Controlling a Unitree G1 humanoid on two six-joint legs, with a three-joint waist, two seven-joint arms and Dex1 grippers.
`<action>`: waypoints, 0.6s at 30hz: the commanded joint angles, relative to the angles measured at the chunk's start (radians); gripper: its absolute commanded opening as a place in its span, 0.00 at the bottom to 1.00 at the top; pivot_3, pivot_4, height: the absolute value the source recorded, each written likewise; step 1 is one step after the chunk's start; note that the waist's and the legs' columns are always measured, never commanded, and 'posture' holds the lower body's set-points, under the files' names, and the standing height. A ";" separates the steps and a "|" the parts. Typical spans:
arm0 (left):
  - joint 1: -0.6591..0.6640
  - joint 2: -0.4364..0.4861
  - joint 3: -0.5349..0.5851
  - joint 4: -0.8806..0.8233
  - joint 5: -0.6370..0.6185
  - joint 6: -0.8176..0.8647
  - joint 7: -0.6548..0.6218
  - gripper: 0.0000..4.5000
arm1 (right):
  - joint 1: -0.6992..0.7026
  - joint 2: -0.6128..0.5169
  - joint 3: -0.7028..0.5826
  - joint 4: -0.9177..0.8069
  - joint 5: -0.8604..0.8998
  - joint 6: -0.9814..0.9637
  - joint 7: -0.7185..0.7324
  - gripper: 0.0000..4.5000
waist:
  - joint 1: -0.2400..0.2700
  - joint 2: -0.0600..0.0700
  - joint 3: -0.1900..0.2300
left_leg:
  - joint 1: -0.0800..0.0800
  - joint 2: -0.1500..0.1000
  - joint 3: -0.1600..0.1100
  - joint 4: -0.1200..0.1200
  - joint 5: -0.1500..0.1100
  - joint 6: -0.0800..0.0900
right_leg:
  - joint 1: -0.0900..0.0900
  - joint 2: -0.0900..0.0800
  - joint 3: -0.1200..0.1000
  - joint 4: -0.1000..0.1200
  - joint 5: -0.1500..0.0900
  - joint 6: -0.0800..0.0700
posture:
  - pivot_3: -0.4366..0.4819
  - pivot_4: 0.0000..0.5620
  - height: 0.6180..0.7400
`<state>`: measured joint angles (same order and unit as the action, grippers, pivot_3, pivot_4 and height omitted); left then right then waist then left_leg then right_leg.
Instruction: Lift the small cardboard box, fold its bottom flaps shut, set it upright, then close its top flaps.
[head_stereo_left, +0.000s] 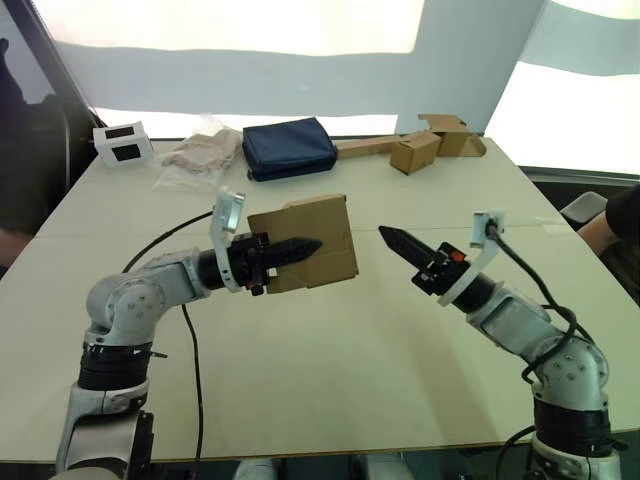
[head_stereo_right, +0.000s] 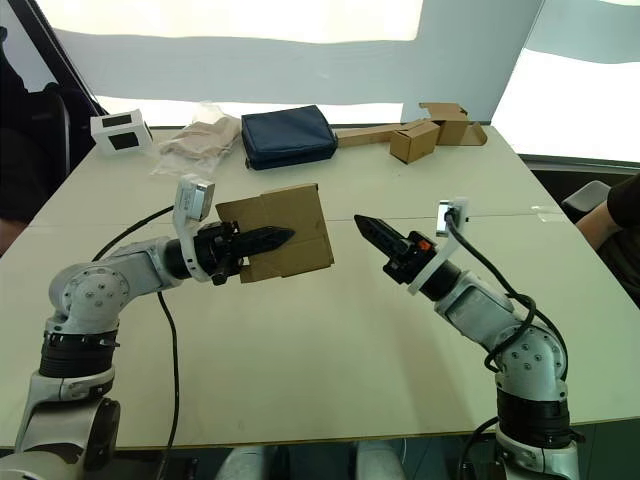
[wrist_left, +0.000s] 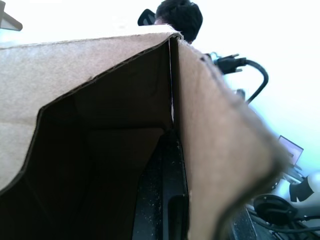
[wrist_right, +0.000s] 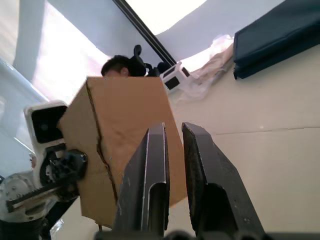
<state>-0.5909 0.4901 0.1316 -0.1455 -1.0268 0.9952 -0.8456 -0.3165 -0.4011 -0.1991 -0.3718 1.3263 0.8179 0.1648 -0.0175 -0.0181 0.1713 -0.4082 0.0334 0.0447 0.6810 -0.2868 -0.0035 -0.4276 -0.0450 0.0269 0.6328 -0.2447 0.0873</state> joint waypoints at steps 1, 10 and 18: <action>-0.021 0.003 0.012 -0.030 -0.021 -0.003 -0.006 0.00 | -0.023 0.024 0.057 -0.066 -0.025 -0.003 0.008 0.11 | 0.000 0.000 0.000 | 0.000 0.000 0.000 0.000 0.000 0.000 | 0.000 0.000 0.000 0.000 0.000 0.000 | 0.48 0.27 1.00; -0.023 0.000 0.000 -0.023 -0.013 -0.006 -0.010 0.00 | -0.021 0.026 0.103 -0.120 -0.053 0.001 0.022 0.11 | 0.004 0.000 0.000 | -0.001 -0.001 0.001 0.000 0.000 0.000 | 0.000 -0.002 0.000 -0.001 0.000 0.000 | 0.48 0.27 1.00; -0.038 0.033 -0.015 -0.023 0.007 0.003 -0.025 0.00 | 0.030 -0.086 -0.041 -0.099 -0.055 -0.014 0.038 0.11 | 0.005 0.000 0.000 | -0.001 -0.001 0.000 0.000 0.000 0.000 | 0.000 -0.001 0.000 -0.001 0.000 0.000 | 0.48 0.27 1.00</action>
<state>-0.6001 0.5093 0.1284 -0.1461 -1.0264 0.9987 -0.8551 -0.2866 -0.4665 -0.1906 -0.4381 1.2605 0.8216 0.1867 -0.0126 -0.0181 0.1713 -0.4089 0.0327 0.0453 0.6811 -0.2868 -0.0035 -0.4276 -0.0463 0.0270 0.6321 -0.2447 0.0873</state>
